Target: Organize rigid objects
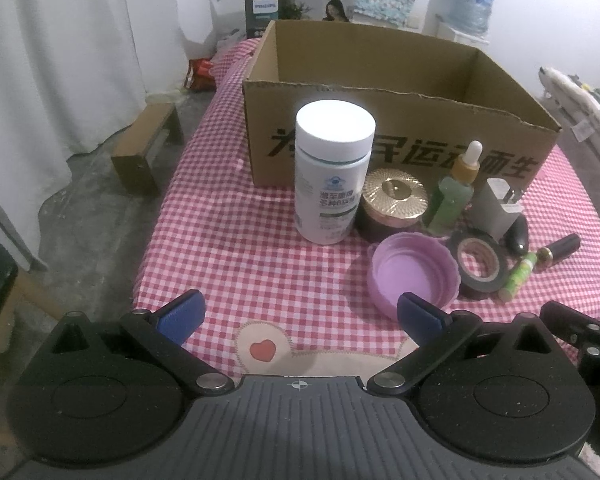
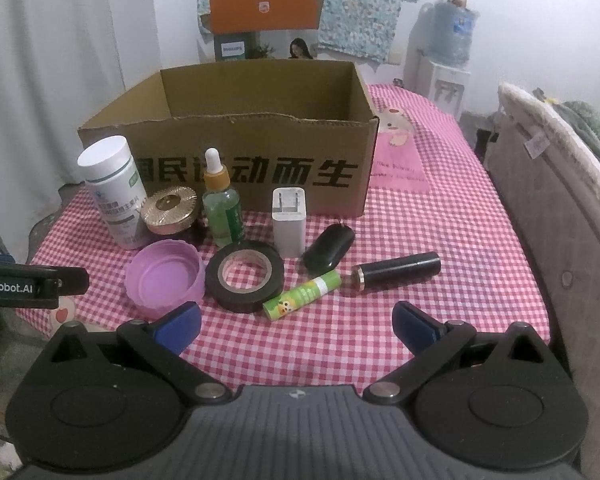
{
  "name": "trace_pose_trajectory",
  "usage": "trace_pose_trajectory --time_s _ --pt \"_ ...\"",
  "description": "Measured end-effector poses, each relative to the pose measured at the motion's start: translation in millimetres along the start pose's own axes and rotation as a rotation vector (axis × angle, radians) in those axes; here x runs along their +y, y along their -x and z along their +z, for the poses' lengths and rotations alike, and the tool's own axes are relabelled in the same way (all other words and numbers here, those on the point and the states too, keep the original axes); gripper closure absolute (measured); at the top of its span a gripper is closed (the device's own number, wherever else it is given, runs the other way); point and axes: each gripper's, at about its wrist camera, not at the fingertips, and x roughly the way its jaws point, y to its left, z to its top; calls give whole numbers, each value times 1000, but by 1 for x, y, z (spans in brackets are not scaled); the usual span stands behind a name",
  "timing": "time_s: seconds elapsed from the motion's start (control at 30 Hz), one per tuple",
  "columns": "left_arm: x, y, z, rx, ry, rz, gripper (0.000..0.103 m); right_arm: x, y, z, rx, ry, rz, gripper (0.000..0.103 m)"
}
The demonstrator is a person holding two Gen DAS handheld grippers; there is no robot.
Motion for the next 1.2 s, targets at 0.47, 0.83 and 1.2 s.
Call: trace_pose_trajectory --time_s 0.47,0.83,1.2 --pt "1 0 -1 1 3 0 0 5 -2 -1 -8 28 -17 0" --pt "3 -1 -1 -1 -1 1 0 6 -4 0 -10 49 -20 0" --pt "-1 -4 2 7 -8 0 0 6 -8 2 -3 46 -7 0"
